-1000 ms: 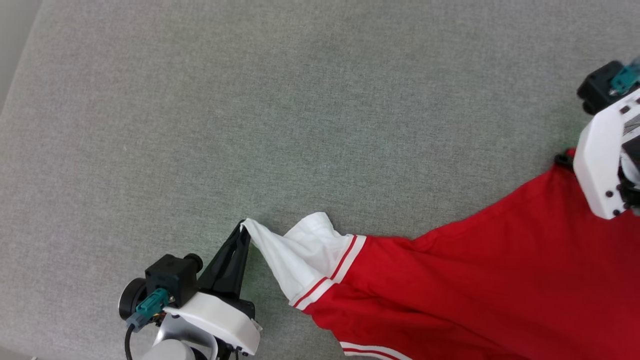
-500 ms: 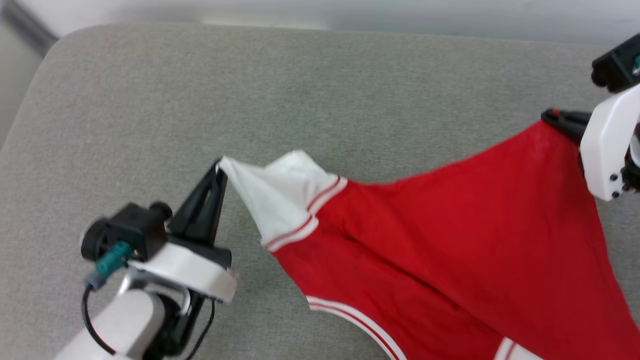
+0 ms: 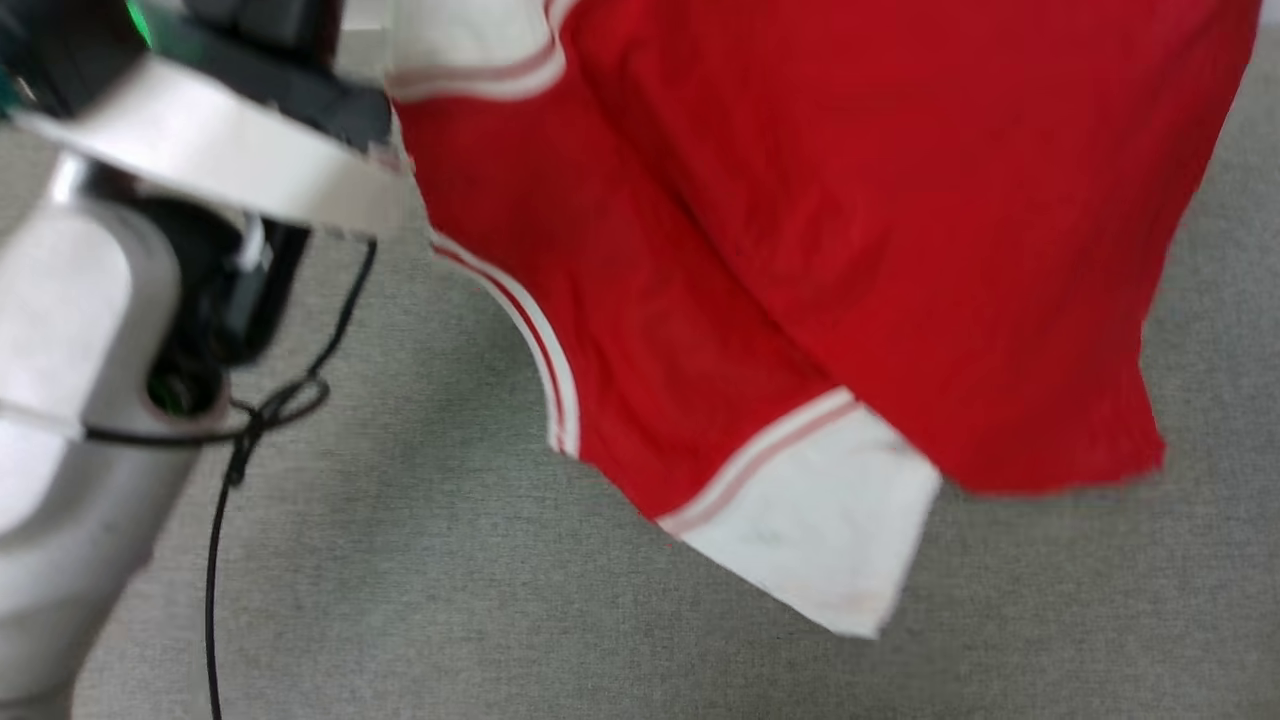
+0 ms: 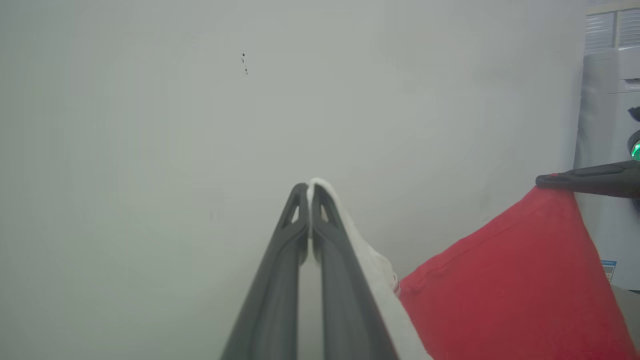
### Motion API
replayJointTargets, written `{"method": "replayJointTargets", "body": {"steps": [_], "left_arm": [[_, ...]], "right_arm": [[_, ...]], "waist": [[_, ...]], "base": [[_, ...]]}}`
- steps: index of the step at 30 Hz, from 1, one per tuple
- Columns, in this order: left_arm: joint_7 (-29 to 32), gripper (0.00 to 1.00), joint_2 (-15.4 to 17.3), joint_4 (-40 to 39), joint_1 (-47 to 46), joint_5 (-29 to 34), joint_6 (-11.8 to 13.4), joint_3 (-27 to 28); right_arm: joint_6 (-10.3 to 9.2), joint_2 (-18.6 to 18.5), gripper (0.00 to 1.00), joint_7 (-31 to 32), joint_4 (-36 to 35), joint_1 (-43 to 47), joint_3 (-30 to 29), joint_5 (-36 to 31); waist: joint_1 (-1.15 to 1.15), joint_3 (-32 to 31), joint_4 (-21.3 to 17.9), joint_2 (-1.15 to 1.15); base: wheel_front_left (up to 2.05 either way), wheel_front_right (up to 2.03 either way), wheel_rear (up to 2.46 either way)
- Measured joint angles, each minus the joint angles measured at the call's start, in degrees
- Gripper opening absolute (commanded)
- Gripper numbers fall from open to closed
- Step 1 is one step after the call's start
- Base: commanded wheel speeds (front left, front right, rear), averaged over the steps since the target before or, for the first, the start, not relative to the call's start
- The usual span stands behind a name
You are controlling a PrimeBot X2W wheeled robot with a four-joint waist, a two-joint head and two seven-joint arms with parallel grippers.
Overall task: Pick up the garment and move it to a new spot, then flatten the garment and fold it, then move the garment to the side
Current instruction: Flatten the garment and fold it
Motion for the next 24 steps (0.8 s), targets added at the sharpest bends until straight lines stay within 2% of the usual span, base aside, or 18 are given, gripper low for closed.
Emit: {"method": "replayJointTargets", "body": {"steps": [5, 14, 19, 24], "left_arm": [[2.46, 0.0, -0.48, 4.22, -12.8, 1.31, -2.63, 0.55], [4.36, 0.0, -4.57, 15.77, -35.6, 0.98, -7.77, 1.96], [3.59, 0.0, -5.97, 22.99, -45.9, 1.26, -10.28, 2.59], [2.64, 0.0, -6.77, 28.36, -51.97, 1.76, -12.2, 2.36]], "right_arm": [[0.0, 5.05, 0.0, -2.78, 3.25, -7.22, -4.47, -7.38], [0.01, 12.07, 0.0, -4.94, 9.75, -22.82, -8.34, -17.17], [0.01, 13.25, 0.0, -5.68, 13.46, -31.0, -8.89, -20.59], [0.01, 14.18, 0.0, -7.08, 17.64, -37.01, -8.18, -21.84]], "waist": [[0.0, 3.01, -1.21, 0.0], [0.0, 8.05, -2.12, 0.0], [0.0, 10.2, -1.8, 0.0], [0.0, 11.91, -1.22, 0.0]], "base": [[0.0, 0.0, 0.0], [0.0, 0.0, 0.0], [0.0, 0.0, 0.0], [0.0, 0.0, 0.0]]}}
